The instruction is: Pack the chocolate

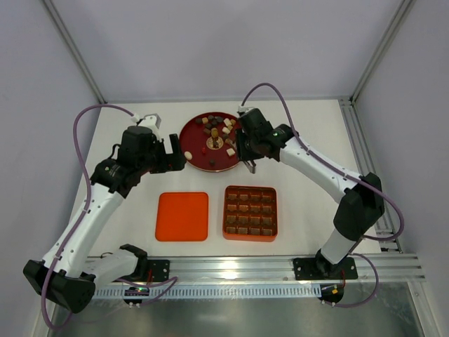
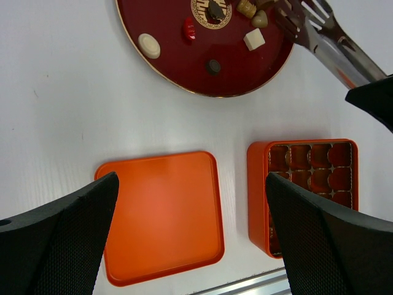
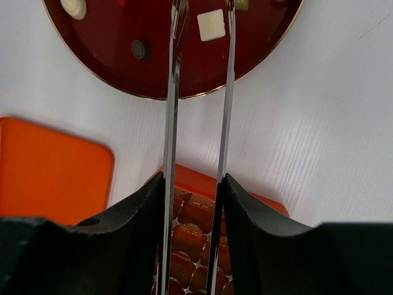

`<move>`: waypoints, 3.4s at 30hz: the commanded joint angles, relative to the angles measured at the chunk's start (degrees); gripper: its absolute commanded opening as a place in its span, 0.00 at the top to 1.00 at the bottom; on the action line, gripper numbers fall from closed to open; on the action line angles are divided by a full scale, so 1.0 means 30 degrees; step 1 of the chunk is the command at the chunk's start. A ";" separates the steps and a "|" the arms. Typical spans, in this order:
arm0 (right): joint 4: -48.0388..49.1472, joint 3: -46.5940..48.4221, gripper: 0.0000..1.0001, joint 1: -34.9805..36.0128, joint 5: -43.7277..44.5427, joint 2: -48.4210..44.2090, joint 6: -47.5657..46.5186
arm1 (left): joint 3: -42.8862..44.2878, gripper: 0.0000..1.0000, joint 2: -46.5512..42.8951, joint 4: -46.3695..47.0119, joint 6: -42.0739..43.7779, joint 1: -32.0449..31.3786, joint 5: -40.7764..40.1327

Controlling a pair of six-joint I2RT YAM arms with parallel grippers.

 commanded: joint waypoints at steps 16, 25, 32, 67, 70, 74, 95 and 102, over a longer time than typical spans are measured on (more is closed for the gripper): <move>0.0405 0.0809 0.52 0.0510 -0.0215 0.2338 -0.0506 | 0.0079 0.00 -0.0211 0.0080 -0.0019 0.0008 -0.0132; 0.0612 0.1364 0.52 0.0481 -0.0186 0.3566 -0.0565 | -0.0009 0.00 -0.0094 0.0168 0.0010 -0.0021 -0.0103; 0.0670 0.1541 0.53 0.0510 -0.0215 0.3921 -0.0448 | -0.0096 0.00 -0.0152 0.0168 0.0010 -0.0021 -0.0249; 0.0113 0.2332 0.73 0.0510 -0.0302 0.2896 -0.0155 | -0.0214 0.01 -0.0210 0.0198 -0.0049 -0.0021 -0.0278; -0.0004 0.2332 0.74 0.0539 -0.0479 0.2603 -0.0096 | -0.0244 0.00 -0.0239 0.0227 -0.0049 0.0008 -0.0249; -0.0266 0.2303 0.74 0.0510 -0.0508 0.2017 -0.0037 | -0.0273 0.00 -0.0240 0.0256 -0.0078 -0.0021 -0.0220; -0.3548 -0.1093 0.74 0.0510 -0.2441 -0.4425 0.1221 | -0.0771 0.00 -0.0211 0.0403 -0.0224 -0.0021 -0.0133; -0.3901 -0.3557 0.74 0.1621 -0.2442 -0.7357 0.2336 | -0.0829 0.00 -0.0210 0.0491 -0.0342 -0.0021 -0.0044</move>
